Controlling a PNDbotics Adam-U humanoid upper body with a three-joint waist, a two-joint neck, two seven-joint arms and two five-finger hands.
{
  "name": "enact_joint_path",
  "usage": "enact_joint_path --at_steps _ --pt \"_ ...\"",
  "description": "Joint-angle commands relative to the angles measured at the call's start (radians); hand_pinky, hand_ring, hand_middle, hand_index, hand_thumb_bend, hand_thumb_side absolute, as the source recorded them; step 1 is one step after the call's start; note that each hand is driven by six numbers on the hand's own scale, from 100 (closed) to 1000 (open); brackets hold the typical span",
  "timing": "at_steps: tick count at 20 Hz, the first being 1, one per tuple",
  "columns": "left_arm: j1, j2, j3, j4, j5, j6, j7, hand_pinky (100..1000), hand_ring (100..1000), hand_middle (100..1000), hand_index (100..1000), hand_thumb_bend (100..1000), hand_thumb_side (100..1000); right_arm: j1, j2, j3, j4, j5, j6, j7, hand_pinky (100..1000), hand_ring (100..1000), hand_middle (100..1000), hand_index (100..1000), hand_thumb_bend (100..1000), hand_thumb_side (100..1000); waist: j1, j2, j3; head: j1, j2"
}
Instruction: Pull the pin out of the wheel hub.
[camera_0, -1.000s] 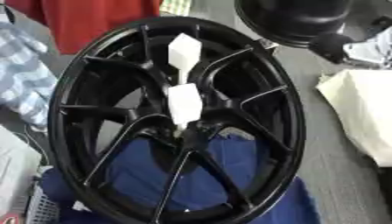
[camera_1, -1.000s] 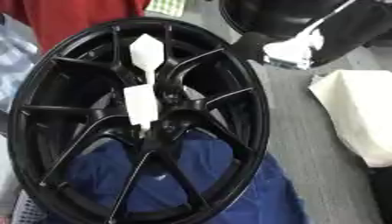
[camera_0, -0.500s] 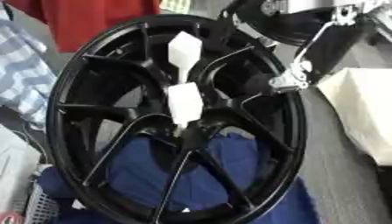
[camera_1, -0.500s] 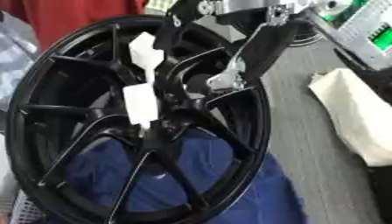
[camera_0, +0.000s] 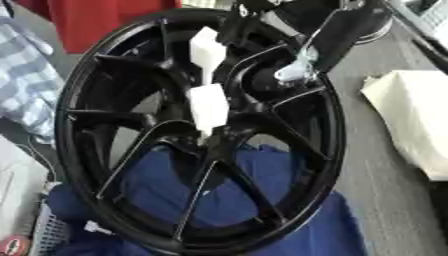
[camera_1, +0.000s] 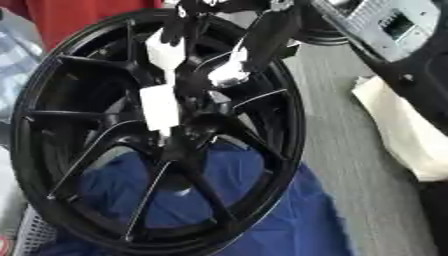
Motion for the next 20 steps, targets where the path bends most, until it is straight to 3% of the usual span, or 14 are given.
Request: enact_joint_path --at_steps 1,9,20 --pt "-0.019 0.036 0.008 -0.002 0.010 0.003 0.002 870 910 780 843 747 592 -0.005 0.014 -0.011 0.003 0.028 0.058 -0.010 862 808 820 885 337 485 0.005 -0.031 -0.002 0.002 -0.002" --pt "-0.026 0.040 0.010 0.000 0.012 0.003 0.008 870 911 780 841 749 589 0.017 0.050 -0.033 -0.073 0.016 0.188 0.003 861 816 848 899 314 486 0.004 -0.037 -0.014 0.012 -0.008" --pt "-0.036 0.049 0.009 -0.002 0.014 0.007 0.015 871 911 789 838 747 587 0.035 0.092 -0.059 -0.153 0.022 0.275 0.065 852 805 826 894 321 484 -0.003 -0.029 -0.029 0.031 -0.020"
